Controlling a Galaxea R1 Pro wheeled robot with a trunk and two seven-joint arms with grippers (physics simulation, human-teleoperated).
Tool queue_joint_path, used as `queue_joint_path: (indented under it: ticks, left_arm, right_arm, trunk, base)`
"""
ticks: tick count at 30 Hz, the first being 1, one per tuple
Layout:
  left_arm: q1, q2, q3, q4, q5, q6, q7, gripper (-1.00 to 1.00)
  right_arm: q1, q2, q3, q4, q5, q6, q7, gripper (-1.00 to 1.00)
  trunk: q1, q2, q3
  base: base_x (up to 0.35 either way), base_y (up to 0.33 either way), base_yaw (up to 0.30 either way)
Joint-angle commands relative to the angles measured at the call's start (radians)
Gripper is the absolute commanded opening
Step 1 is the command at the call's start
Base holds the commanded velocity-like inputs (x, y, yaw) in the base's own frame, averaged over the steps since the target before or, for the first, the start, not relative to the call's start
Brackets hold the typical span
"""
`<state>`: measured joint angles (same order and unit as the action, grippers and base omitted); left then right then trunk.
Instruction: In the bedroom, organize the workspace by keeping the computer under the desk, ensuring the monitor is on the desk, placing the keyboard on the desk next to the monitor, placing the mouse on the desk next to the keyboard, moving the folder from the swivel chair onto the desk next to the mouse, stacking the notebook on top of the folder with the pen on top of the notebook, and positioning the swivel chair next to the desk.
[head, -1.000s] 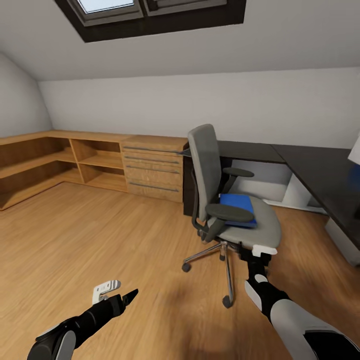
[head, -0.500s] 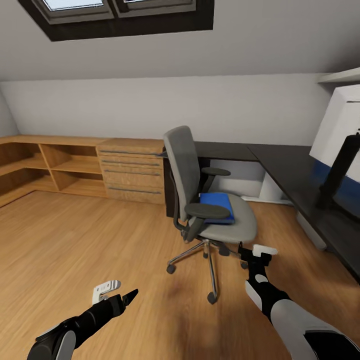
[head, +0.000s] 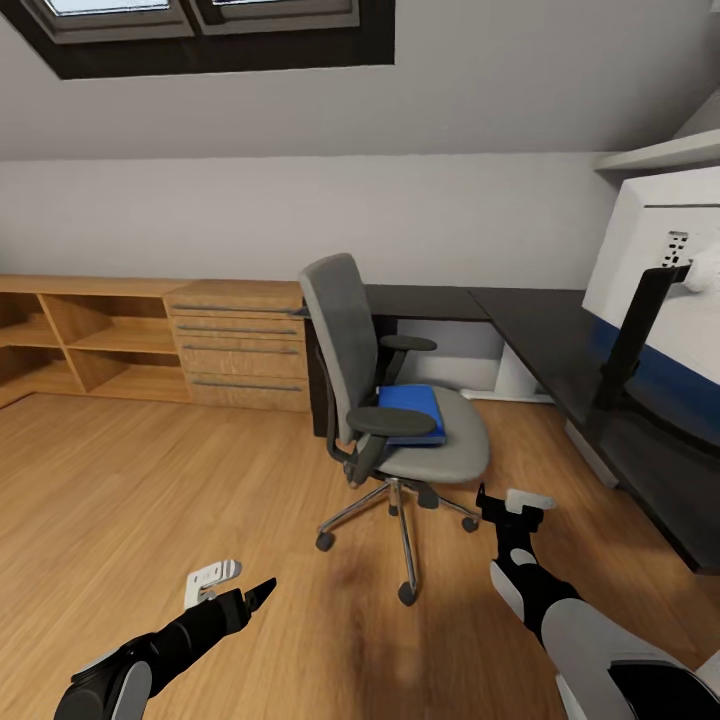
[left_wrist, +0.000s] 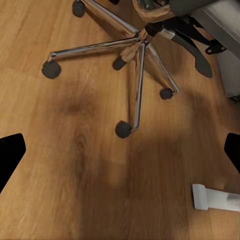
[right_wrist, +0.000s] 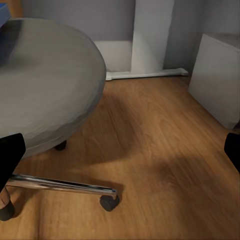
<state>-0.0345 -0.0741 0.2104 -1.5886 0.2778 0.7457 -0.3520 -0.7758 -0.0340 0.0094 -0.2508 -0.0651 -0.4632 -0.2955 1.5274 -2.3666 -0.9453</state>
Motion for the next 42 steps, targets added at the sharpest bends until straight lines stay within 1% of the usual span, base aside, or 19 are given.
queue_joint_path:
  ticks: [1,27,32,42]
  left_arm:
    - [-0.001,-0.001,0.003,-0.001,0.002,0.008,-0.004,1.0]
    - [-0.001,0.0,0.003,-0.001,0.002,0.008,-0.005,1.0]
    - [-0.001,0.0,0.004,-0.001,0.003,0.009,-0.005,1.0]
    - [-0.001,0.0,0.004,-0.001,0.003,0.009,-0.005,1.0]
  right_arm:
    - [-0.001,0.0,0.001,0.001,-0.007,-0.004,0.001,1.0]
    - [0.0,0.005,0.0,-0.003,-0.01,-0.004,-0.001,1.0]
    - [-0.001,0.005,0.0,-0.002,-0.01,-0.007,-0.001,1.0]
    - [0.0,0.005,-0.001,-0.002,-0.01,-0.009,-0.001,1.0]
  trunk:
    - [0.0,0.0,-0.001]
    - [0.0,0.0,0.0]
    - [0.0,0.0,0.004]
    - [0.0,0.0,0.015]
  base:
    - [0.0,0.0,-0.01]
    - [0.0,0.0,-0.003]
    - [-0.013,0.007,-0.131]
    - [-0.12,0.103,-0.209]
